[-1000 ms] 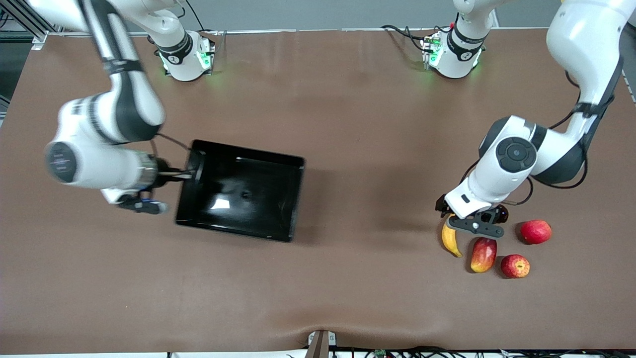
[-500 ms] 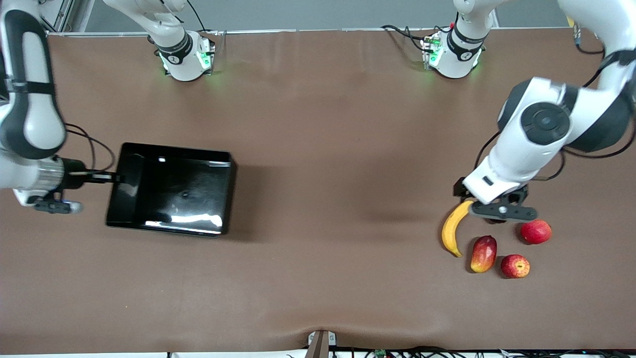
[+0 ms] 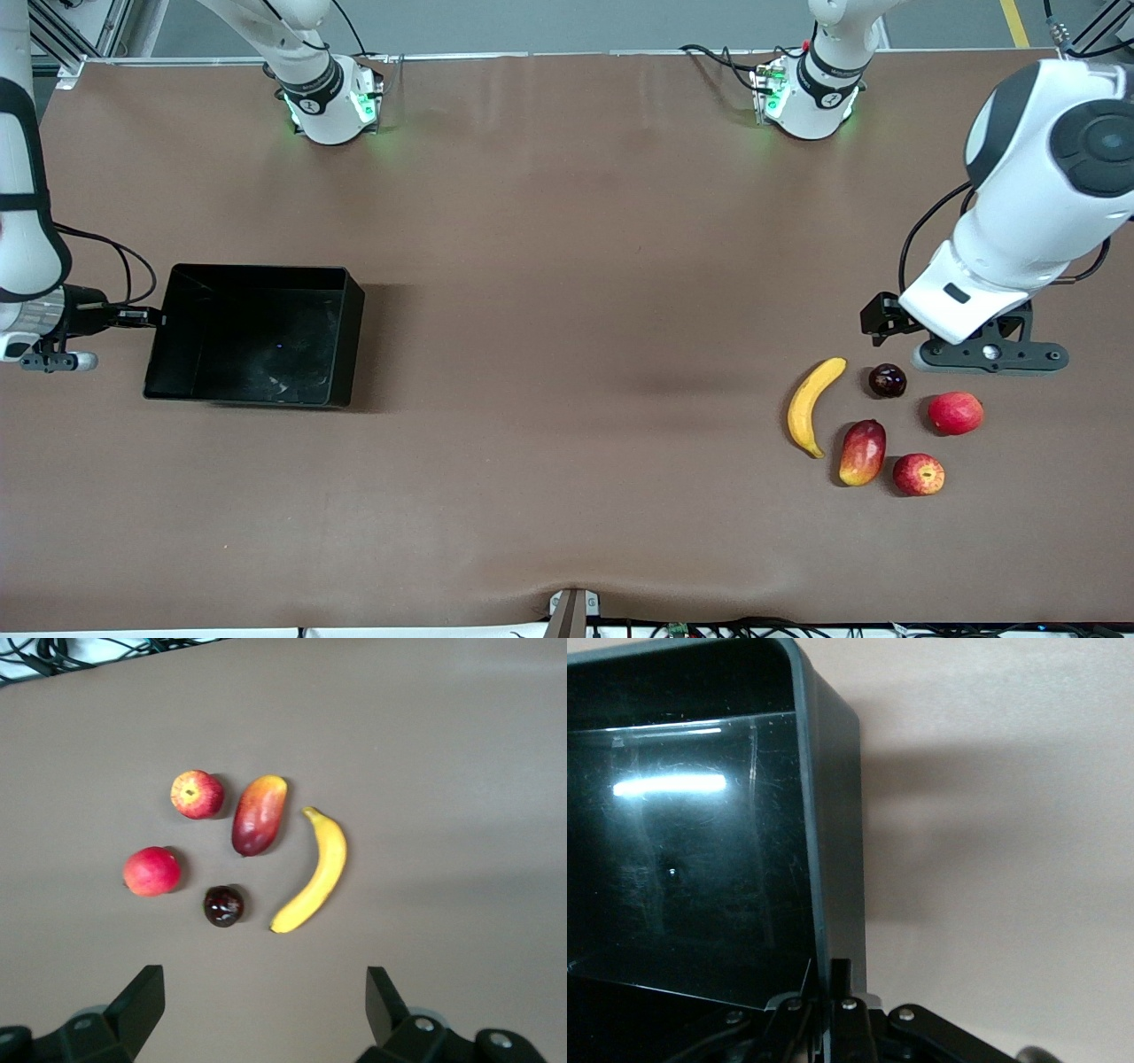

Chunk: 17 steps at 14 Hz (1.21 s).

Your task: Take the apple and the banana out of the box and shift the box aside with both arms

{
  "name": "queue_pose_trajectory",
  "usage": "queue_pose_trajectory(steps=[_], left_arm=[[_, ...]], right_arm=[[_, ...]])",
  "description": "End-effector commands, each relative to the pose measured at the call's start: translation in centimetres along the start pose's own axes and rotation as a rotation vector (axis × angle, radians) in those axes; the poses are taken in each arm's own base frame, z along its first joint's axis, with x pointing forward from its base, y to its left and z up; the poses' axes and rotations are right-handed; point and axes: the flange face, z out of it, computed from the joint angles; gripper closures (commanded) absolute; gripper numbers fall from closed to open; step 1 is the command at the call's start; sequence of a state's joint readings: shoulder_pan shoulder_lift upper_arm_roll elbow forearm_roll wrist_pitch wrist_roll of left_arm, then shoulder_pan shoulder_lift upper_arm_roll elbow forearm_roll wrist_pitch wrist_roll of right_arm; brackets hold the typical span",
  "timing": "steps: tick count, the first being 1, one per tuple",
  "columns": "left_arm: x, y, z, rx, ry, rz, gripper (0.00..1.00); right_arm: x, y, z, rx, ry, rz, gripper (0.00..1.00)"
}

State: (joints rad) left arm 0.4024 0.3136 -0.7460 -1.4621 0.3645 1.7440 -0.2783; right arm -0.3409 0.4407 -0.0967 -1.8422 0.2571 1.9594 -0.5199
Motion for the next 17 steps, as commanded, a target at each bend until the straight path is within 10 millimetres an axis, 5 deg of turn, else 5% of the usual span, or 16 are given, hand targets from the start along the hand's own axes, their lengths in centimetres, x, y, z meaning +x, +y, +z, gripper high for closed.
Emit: queue_pose_trajectory(steps=[1, 8, 12, 13, 14, 15, 17], left_arm=[[-1.2, -0.9, -3.3, 0.012, 0.009, -0.050, 0.00], [-6.2, -4.9, -8.0, -0.064, -0.012, -0.058, 0.00], [-10.2, -5.0, -9.7, -0.064, -0.005, -0.048, 0.00], [-10.8, -4.6, -9.7, -0.064, -0.006, -0.041, 0.00], [-11.1, -4.6, -9.7, -0.064, -0.008, -0.044, 0.00], [-11.1, -5.0, -9.4, -0.075, -0.014, -0.055, 0.00], [-11.2, -4.9, -9.4, -0.086, -0.017, -0.053, 0.00]], right_arm=[[0.1, 0.4, 0.3, -0.024, -0.020, -0.040, 1.00], [-0.9, 3.4, 1.7, -0.008, -0.044, 0.060, 1.00], [-1.3, 4.2, 1.9, 0.006, -0.044, 0.134, 0.98], [-1.3, 4.2, 1.8, 0.005, -0.043, 0.134, 0.79], [-1.3, 4.2, 1.9, 0.008, -0.048, 0.134, 0.16], [-1.2, 3.7, 1.9, 0.007, -0.052, 0.127, 0.04], [-0.7, 2.9, 1.3, 0.009, -0.061, 0.095, 0.00]])
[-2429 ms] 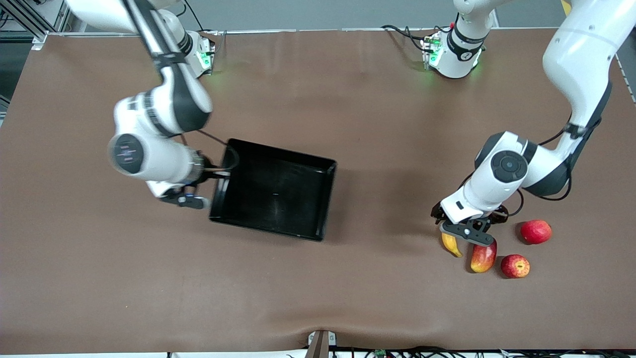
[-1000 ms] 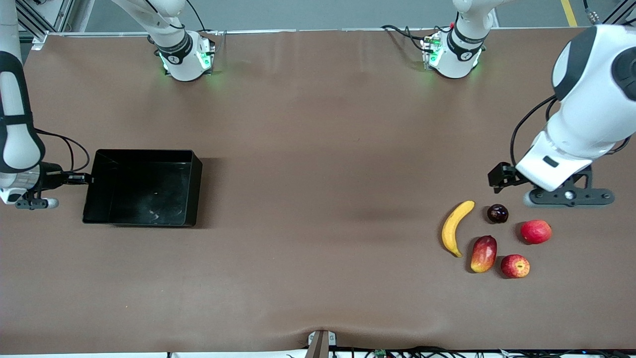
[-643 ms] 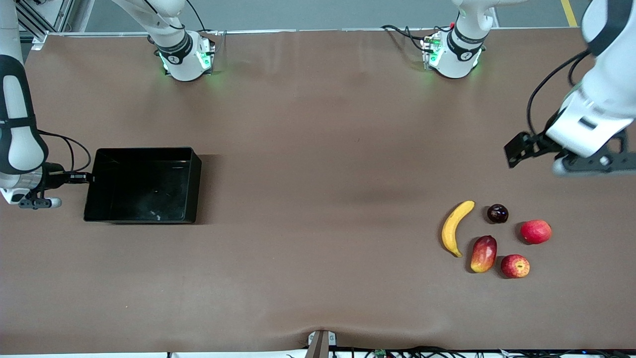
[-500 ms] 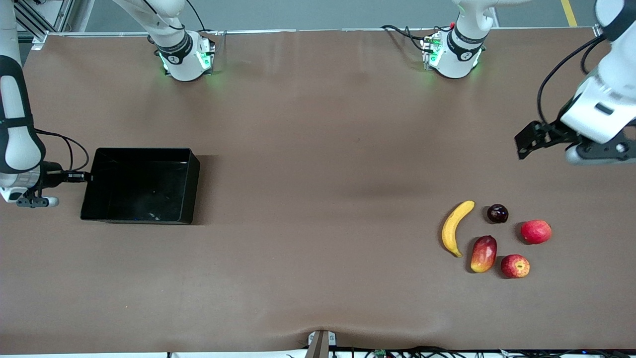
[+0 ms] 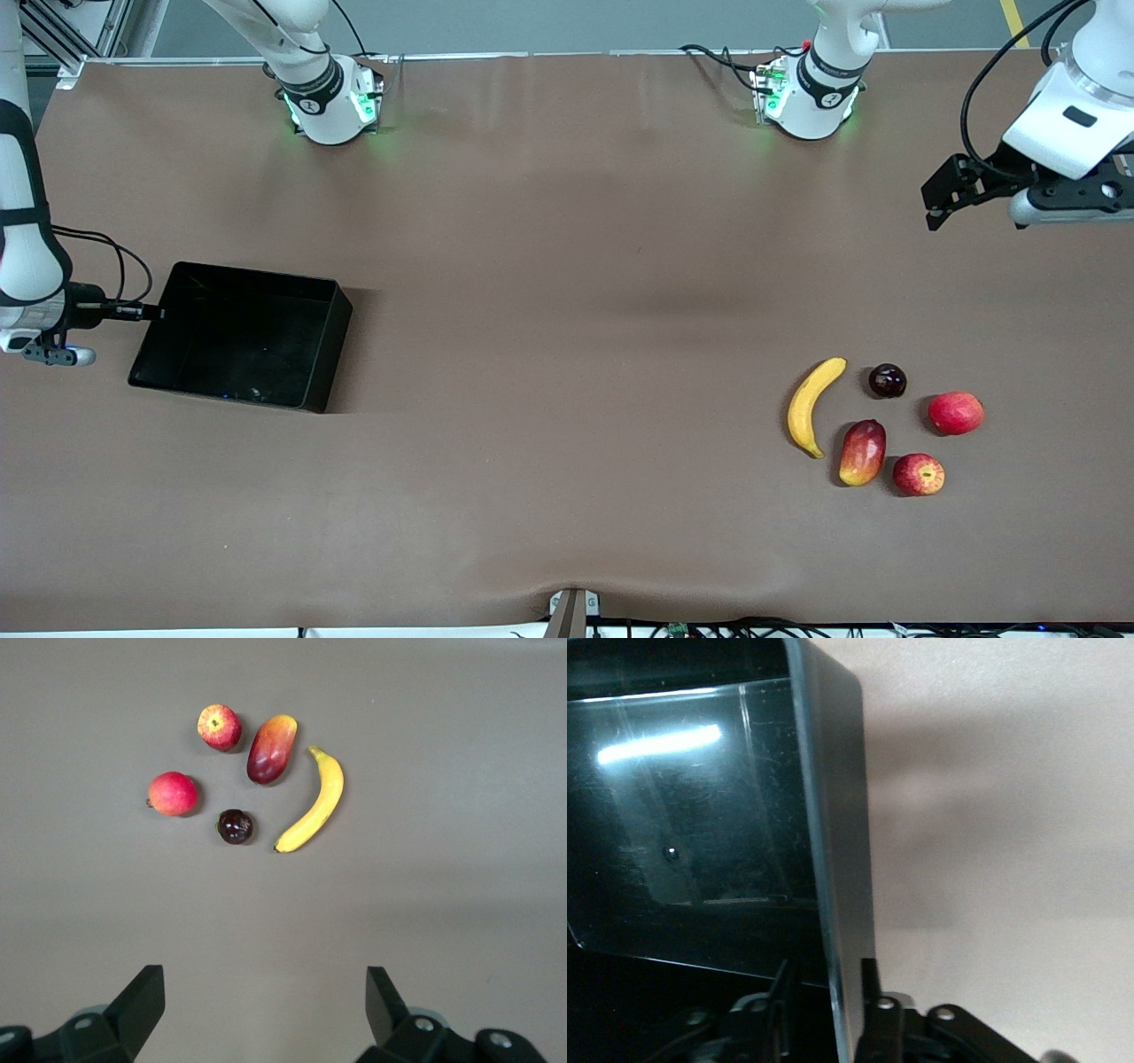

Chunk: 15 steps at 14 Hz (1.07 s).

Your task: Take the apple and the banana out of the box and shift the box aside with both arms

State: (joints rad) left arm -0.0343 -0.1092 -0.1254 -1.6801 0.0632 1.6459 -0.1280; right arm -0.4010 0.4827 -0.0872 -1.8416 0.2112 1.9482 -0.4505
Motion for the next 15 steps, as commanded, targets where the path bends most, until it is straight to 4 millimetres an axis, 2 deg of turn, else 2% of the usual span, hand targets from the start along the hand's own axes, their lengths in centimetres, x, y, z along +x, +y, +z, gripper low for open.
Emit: queue_pose_trajectory(steps=[1, 3, 4, 5, 6, 7, 8, 9, 12, 13, 15], left_arm=[[-0.6, -0.3, 0.0, -0.035, -0.005, 0.002, 0.00], [-0.7, -0.2, -0.1, -0.036, -0.006, 0.005, 0.00], [-0.8, -0.2, -0.2, -0.036, -0.008, 0.008, 0.00], [-0.8, -0.2, -0.2, -0.036, -0.008, 0.010, 0.00], [-0.8, -0.2, -0.2, -0.036, -0.008, 0.010, 0.00], [-0.7, -0.3, -0.1, -0.036, -0.011, 0.010, 0.00], [-0.8, -0.2, -0.2, -0.037, -0.009, 0.010, 0.00], [-0.8, -0.2, -0.2, -0.037, -0.009, 0.010, 0.00], [-0.8, -0.3, -0.3, -0.048, -0.009, 0.006, 0.00], [-0.8, -0.2, -0.4, -0.048, -0.008, 0.007, 0.00], [-0.9, -0.2, -0.4, -0.048, -0.008, 0.007, 0.00]], right_arm=[[0.8, -1.8, -1.9, 0.016, -0.014, -0.033, 0.00], [1.8, -4.6, -4.7, 0.027, -0.044, -0.088, 0.00], [3.0, -6.5, -6.2, 0.003, -0.008, -0.122, 0.00], [4.1, -8.9, -7.8, -0.025, 0.019, -0.164, 0.00], [5.4, -12.6, -10.3, -0.071, 0.059, -0.223, 0.00], [6.2, -15.4, -11.8, -0.111, 0.085, -0.266, 0.00], [6.4, -16.1, -12.5, -0.155, 0.094, -0.291, 0.00], [6.7, -17.2, -14.1, -0.177, 0.127, -0.313, 0.00], [7.6, -24.6, -19.4, -0.261, 0.259, -0.421, 0.00], [7.5, -26.5, -21.2, -0.275, 0.318, -0.443, 0.00], [6.0, -29.3, -23.1, -0.268, 0.345, -0.479, 0.00]])
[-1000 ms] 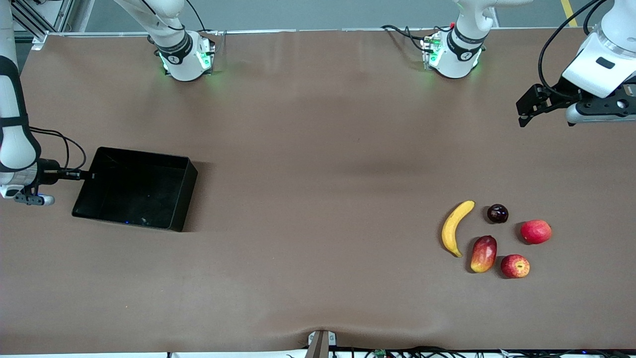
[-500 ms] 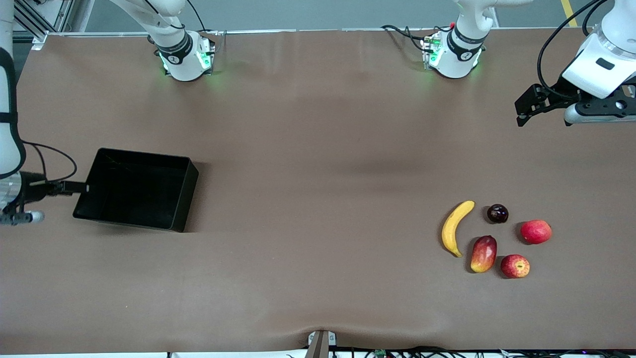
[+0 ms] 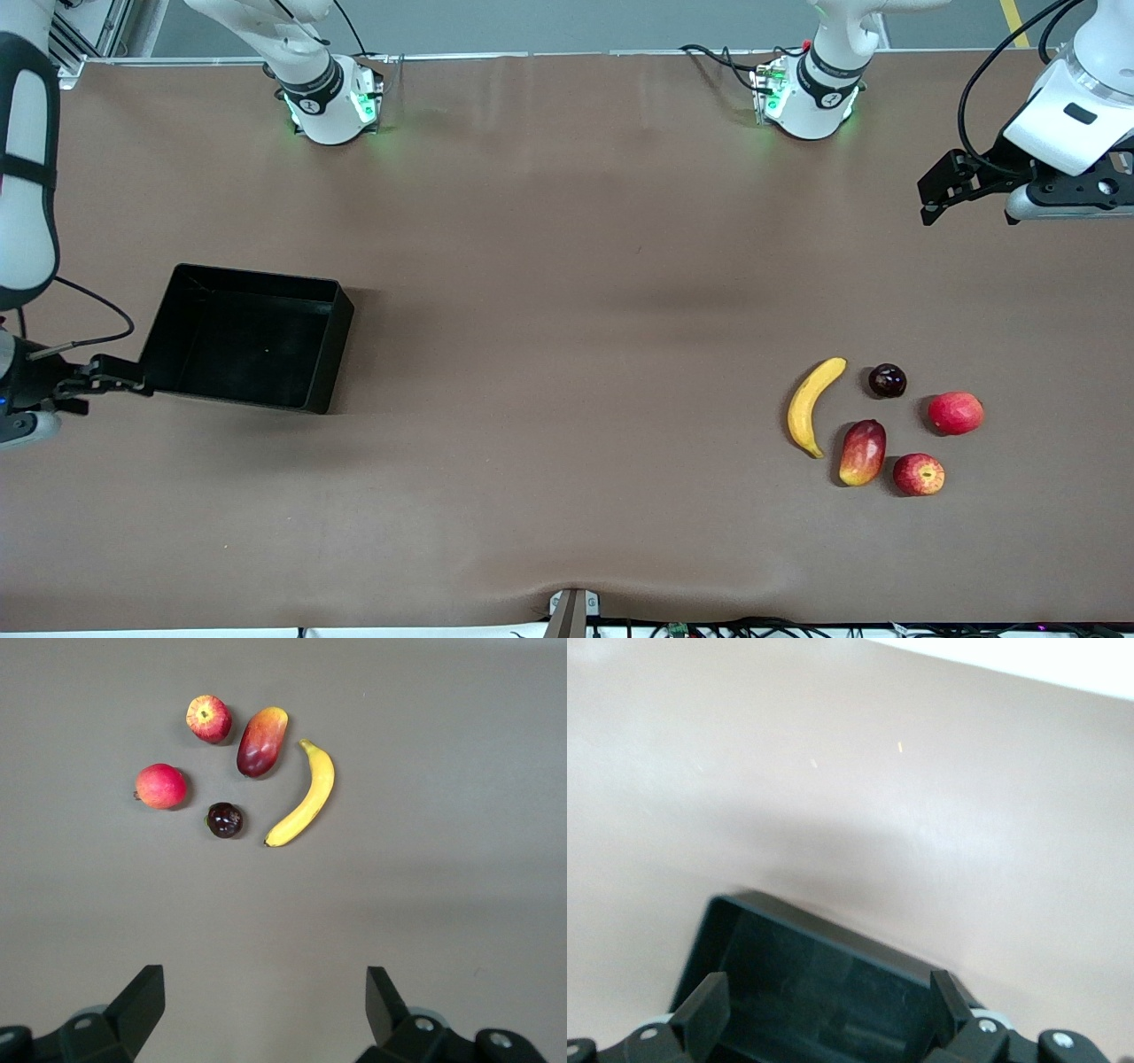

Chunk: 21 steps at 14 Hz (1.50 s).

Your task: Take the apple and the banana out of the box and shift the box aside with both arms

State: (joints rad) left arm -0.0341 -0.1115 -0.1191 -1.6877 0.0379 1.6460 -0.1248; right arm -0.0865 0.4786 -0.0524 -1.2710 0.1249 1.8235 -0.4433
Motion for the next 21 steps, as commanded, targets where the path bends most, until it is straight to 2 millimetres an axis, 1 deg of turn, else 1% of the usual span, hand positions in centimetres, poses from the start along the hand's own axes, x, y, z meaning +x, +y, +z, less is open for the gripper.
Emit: queue_pose_trajectory(steps=[1, 2, 3, 4, 5, 7, 10, 13, 14, 16, 18, 20, 21], left_arm=[[-0.9, -0.1, -0.7, -0.023, 0.002, 0.012, 0.00], [-0.9, -0.1, -0.8, -0.023, 0.004, 0.012, 0.00], [-0.9, -0.1, -0.9, -0.023, 0.005, 0.012, 0.00], [-0.9, -0.1, -0.9, -0.023, 0.005, 0.012, 0.00], [-0.9, -0.1, -0.8, -0.023, 0.004, 0.012, 0.00], [-1.1, -0.1, -1.1, -0.023, 0.010, 0.012, 0.00], [-1.1, -0.1, -1.1, -0.023, 0.009, 0.018, 0.00], [-1.1, -0.4, -1.5, -0.023, 0.007, 0.035, 0.00], [-1.1, -0.4, -1.5, -0.023, 0.007, 0.035, 0.00], [-1.0, -0.5, -1.8, -0.023, 0.013, 0.033, 0.00], [-0.8, -0.5, -1.8, -0.023, 0.015, 0.032, 0.00], [-0.8, -0.5, -2.0, -0.023, 0.019, 0.029, 0.00], [-0.8, -0.4, -2.0, -0.023, 0.019, 0.030, 0.00]], right_arm=[[0.7, -3.5, -4.6, -0.021, 0.027, -0.041, 0.00], [0.3, -5.4, -5.6, -0.021, -0.007, -0.035, 0.00], [-0.3, -6.5, -6.6, -0.018, -0.039, 0.007, 0.00], [-1.5, -7.6, -9.2, -0.016, -0.052, 0.048, 0.00], [-2.8, -8.4, -11.3, -0.010, -0.068, 0.074, 0.00], [-5.1, -10.0, -14.0, 0.012, -0.131, 0.075, 0.00], [-9.2, -10.7, -17.2, 0.017, -0.180, 0.090, 0.00], [-12.4, -11.6, -18.5, -0.002, -0.212, 0.139, 0.00], [-13.4, -11.7, -18.6, -0.003, -0.213, 0.164, 0.00], [-14.4, -12.7, -18.1, -0.008, -0.215, 0.230, 0.00], [-14.5, -13.5, -17.8, -0.013, -0.204, 0.239, 0.00], [-14.3, -13.0, -17.8, -0.017, -0.183, 0.248, 0.00], [-14.3, -13.6, -17.8, -0.016, -0.187, 0.235, 0.00]])
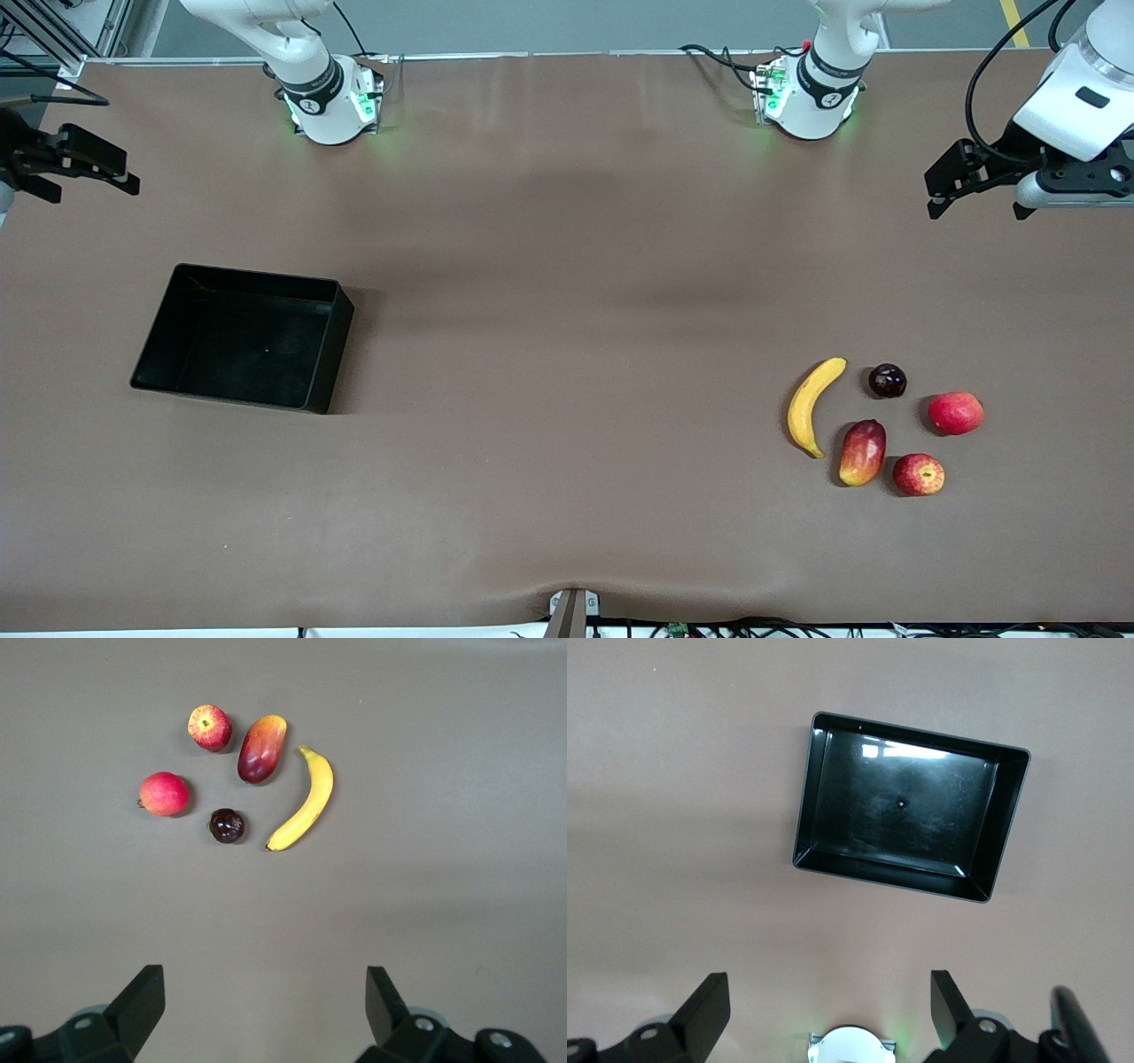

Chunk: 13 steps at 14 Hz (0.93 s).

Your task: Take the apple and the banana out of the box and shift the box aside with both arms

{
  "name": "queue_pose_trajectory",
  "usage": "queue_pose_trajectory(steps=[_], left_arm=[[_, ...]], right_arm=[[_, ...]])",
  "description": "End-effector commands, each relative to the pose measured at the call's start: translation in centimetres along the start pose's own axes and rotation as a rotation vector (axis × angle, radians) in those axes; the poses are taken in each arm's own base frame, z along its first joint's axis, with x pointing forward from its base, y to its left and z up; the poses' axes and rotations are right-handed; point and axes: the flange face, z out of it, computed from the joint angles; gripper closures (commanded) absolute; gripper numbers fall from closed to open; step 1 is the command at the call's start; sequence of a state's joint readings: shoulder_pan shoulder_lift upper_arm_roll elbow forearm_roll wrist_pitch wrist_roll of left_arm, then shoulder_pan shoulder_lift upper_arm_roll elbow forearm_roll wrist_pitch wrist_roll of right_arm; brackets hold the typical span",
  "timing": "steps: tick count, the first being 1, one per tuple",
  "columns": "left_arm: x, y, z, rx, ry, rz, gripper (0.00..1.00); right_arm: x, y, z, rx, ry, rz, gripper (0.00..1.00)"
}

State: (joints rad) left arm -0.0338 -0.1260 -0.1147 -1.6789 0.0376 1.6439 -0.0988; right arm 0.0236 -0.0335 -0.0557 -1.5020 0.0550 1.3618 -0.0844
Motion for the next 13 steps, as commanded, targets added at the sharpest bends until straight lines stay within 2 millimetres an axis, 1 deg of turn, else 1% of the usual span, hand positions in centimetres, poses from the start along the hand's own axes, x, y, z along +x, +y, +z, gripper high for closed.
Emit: queue_pose_trajectory(steps=[1, 3, 6, 9, 11, 13], left_arm=[[-0.4, -0.1, -0.9, -0.022, -0.001, 0.010, 0.00], [-0.4, -0.2, -0.9, -0.022, -0.001, 0.008, 0.00], [-0.7, -0.2, -1.5, -0.020, -0.038, 0.016, 0.00], [-0.8, -0.4, -1.4, -0.021, -0.049, 0.019, 0.00], [-0.8, -0.7, -1.3, -0.022, -0.052, 0.024, 0.00], [-0.8, -0.7, -1.2, -0.026, -0.054, 0.033, 0.00]], right_arm=[[-1.3, -1.1, 0.2, -0.023, 0.013, 0.000, 0.00], [-1.4, -0.5, 0.7, -0.022, 0.015, 0.011, 0.00], [-1.4, -0.3, 0.8, -0.021, 0.017, 0.014, 0.00], [-1.2, 1.1, 0.8, -0.021, 0.021, 0.042, 0.00], [-1.1, 1.3, 0.7, -0.022, 0.023, 0.045, 0.00], [-1.1, 1.4, 0.7, -0.023, 0.028, 0.047, 0.00]])
